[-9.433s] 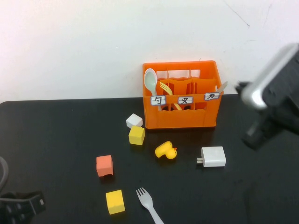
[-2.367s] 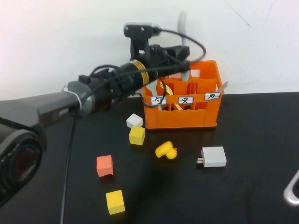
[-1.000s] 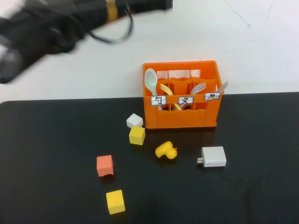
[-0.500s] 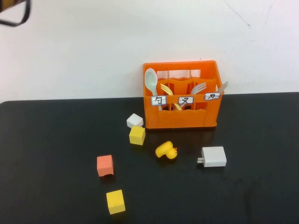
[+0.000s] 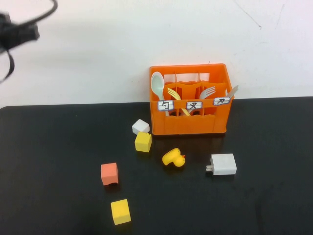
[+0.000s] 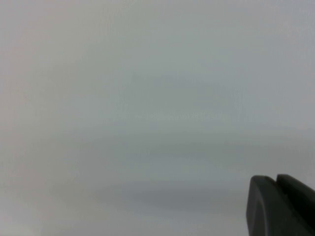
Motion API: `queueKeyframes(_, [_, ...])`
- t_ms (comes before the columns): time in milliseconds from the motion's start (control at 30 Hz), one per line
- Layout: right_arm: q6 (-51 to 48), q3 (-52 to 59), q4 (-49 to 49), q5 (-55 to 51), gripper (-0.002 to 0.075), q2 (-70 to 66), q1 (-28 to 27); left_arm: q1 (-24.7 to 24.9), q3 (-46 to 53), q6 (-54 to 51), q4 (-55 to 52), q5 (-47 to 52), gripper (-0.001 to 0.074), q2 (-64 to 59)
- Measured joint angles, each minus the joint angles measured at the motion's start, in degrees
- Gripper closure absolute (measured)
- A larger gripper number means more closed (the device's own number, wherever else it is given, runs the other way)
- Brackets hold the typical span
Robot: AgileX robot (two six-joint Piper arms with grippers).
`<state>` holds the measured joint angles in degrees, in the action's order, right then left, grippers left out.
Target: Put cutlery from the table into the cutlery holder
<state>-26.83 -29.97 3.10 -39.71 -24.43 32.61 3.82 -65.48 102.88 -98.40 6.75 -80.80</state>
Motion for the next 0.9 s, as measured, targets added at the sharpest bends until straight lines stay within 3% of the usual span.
queueKeyframes(200, [-9.14, 4.16, 9.39, 2.38, 0.0728, 0.00, 0.00, 0.00, 11.07, 3.08, 2.51, 0.47, 0.0736, 10.11])
queueKeyframes(467, [-11.72, 6.93, 11.39, 3.35, 0.0728, 0.00, 0.00, 0.00, 23.58, 2.59, 5.27, 4.66, 0.0736, 28.98])
queueKeyframes(900, [-11.85, 6.93, 12.42, 4.13, 0.0728, 0.00, 0.00, 0.00, 40.12, -4.83, 26.94, 4.27, 0.0736, 50.54])
